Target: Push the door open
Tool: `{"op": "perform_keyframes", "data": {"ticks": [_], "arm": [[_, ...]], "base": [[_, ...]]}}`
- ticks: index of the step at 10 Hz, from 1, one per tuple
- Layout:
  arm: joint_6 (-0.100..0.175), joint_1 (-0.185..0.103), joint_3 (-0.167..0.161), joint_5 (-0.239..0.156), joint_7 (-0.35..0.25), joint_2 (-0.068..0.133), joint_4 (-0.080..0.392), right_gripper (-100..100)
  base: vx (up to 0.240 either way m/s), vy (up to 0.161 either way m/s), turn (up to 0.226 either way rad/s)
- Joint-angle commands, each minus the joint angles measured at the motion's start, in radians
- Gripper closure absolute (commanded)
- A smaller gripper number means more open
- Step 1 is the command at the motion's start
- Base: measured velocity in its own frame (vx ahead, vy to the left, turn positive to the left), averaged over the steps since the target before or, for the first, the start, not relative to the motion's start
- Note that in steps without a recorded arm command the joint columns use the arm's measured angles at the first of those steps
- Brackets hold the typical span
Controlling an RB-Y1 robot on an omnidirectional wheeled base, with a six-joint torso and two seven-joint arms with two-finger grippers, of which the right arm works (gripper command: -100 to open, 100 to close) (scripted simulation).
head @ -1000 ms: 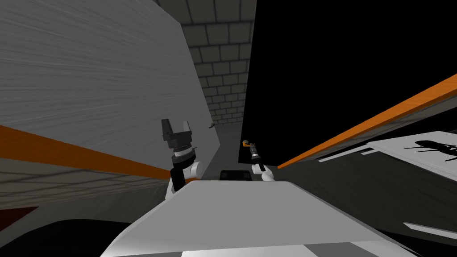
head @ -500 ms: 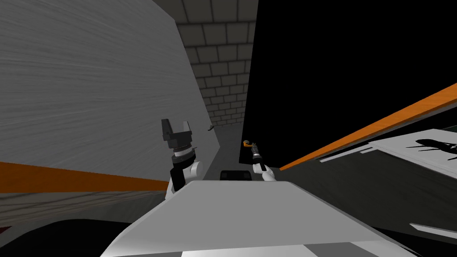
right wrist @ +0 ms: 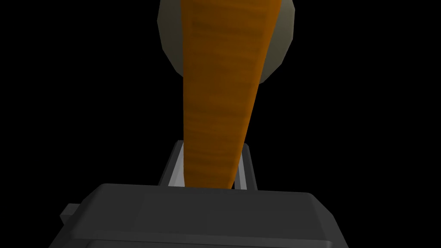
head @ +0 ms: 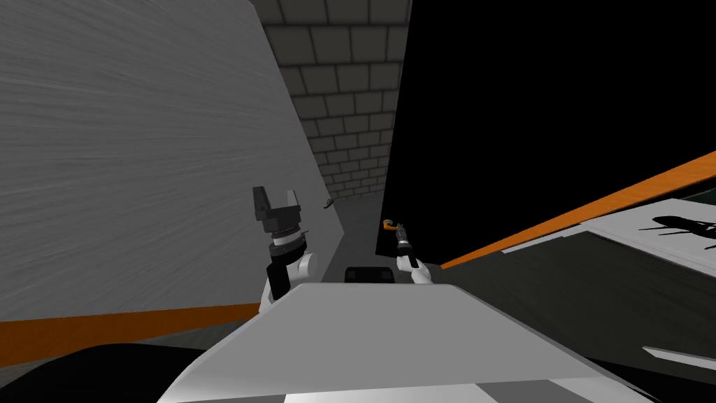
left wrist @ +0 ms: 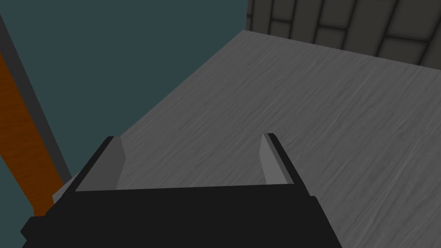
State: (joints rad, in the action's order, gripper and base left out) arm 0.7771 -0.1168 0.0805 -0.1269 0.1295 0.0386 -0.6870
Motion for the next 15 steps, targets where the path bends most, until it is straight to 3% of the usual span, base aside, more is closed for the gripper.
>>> {"op": "perform_keyframes", "data": {"ticks": [1,10,12,15], "arm": [[0.014,-0.013,0.026,-0.013,0.007,0.008,0.015,100],[0.016,-0.02,0.107,-0.055,0.042,-0.055,0.018,100],[0.022,-0.018,0.134,-0.07,0.054,-0.01,0.022,100],[0.024,-0.019,0.145,-0.077,0.063,-0.003,0.021,100]], "base": [[0.178,0.097,-0.138],[0.182,0.078,-0.08],[0.085,-0.011,-0.062],[0.162,0.021,-0.035]]}}
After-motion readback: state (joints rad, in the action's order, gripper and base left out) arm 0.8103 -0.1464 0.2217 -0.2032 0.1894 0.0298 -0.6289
